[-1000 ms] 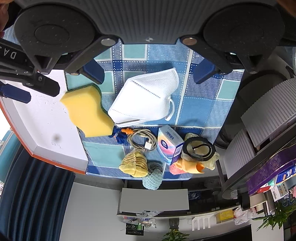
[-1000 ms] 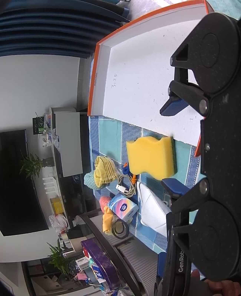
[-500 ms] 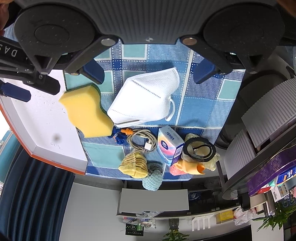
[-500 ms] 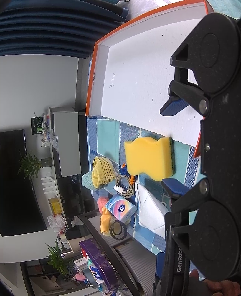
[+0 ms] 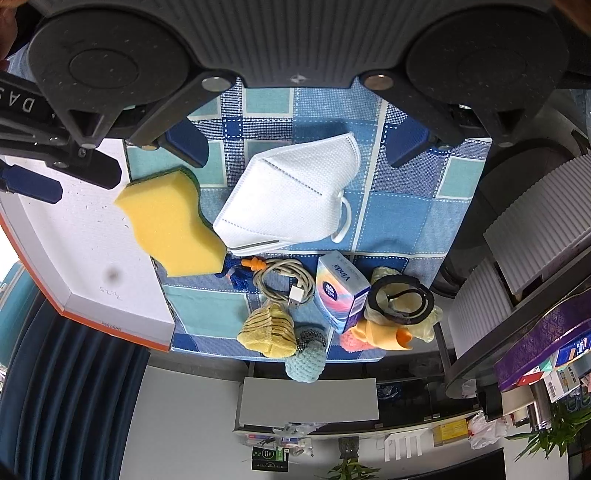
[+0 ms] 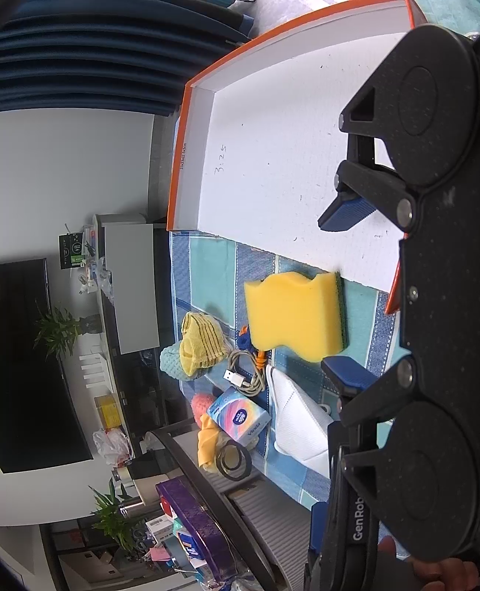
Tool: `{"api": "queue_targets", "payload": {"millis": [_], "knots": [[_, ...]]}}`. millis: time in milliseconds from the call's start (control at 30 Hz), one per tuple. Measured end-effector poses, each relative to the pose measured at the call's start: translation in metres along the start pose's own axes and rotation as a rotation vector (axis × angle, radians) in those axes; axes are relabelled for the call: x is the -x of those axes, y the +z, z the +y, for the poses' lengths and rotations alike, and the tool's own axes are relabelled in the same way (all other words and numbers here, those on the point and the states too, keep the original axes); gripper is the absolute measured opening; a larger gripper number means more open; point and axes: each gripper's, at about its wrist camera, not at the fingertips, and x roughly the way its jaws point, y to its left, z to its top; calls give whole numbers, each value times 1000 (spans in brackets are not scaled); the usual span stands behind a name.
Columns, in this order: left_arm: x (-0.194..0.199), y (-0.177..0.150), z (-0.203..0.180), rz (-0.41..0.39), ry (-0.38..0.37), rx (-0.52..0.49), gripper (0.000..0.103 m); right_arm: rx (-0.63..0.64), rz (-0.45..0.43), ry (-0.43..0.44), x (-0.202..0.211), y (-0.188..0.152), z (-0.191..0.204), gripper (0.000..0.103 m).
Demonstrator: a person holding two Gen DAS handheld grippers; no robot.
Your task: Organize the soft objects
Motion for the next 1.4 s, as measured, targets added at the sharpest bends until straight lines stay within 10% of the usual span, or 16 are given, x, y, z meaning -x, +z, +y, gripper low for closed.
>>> {"api": "queue_targets", "payload": {"millis": [633, 967, 1400], "knots": [[-43, 14, -9, -27, 84, -147, 98, -1, 5, -7, -16, 2, -6, 88], [-49, 27, 28, -18, -73, 40, 62, -1, 60, 40, -44, 21, 0, 88], [-34, 25, 53, -40, -128, 180, 57, -21, 230, 12, -94, 31, 16, 89]]}}
